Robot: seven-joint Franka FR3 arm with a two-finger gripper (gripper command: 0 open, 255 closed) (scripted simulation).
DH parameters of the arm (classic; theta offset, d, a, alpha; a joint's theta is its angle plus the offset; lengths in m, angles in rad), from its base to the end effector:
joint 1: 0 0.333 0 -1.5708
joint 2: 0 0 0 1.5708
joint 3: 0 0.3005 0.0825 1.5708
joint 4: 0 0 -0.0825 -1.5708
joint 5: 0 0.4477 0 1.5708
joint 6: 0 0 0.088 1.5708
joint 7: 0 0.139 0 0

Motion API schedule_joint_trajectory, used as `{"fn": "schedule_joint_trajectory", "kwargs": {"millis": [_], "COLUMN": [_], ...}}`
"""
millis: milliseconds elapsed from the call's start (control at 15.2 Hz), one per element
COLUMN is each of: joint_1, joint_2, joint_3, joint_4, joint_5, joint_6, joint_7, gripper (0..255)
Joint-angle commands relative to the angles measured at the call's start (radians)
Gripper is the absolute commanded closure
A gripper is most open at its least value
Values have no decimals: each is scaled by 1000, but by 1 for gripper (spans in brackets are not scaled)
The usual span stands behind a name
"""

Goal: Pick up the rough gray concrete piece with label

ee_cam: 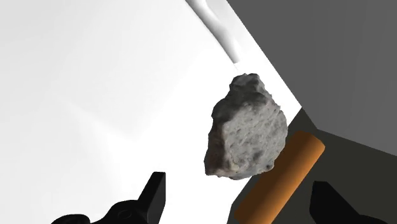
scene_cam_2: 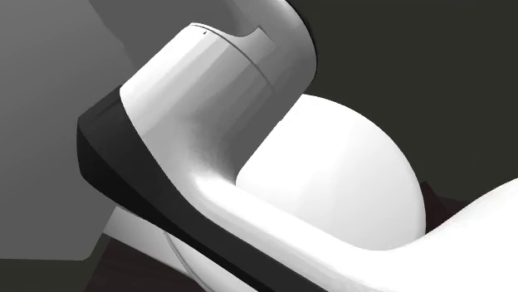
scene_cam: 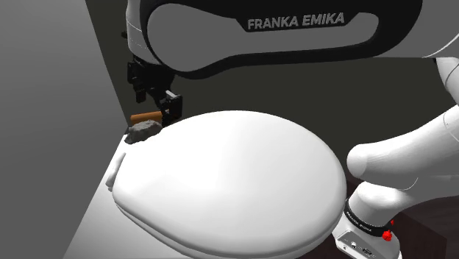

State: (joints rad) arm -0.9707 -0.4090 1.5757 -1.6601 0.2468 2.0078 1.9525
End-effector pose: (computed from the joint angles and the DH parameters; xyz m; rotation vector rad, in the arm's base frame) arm 0.4818 0.4753 0.5476 -2.2186 1.7588 -0.3712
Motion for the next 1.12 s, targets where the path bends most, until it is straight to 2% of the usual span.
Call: {"fn": "schedule_joint_trajectory", "kwargs": {"millis": [0, 330, 528, 594, 1056], "joint_1": [-55, -39, -39, -38, -39], "joint_2": [-15, -24, -25, -24, -24], "joint_3": [44, 47, 48, 47, 48], "joint_4": [11, -58, -65, -64, -64], "joint_5": [16, 27, 29, 28, 29], "joint_6": [11, 76, 83, 82, 83], "joint_7": [10, 8, 8, 8, 8], "gripper": [0, 0, 0, 255, 255]}}
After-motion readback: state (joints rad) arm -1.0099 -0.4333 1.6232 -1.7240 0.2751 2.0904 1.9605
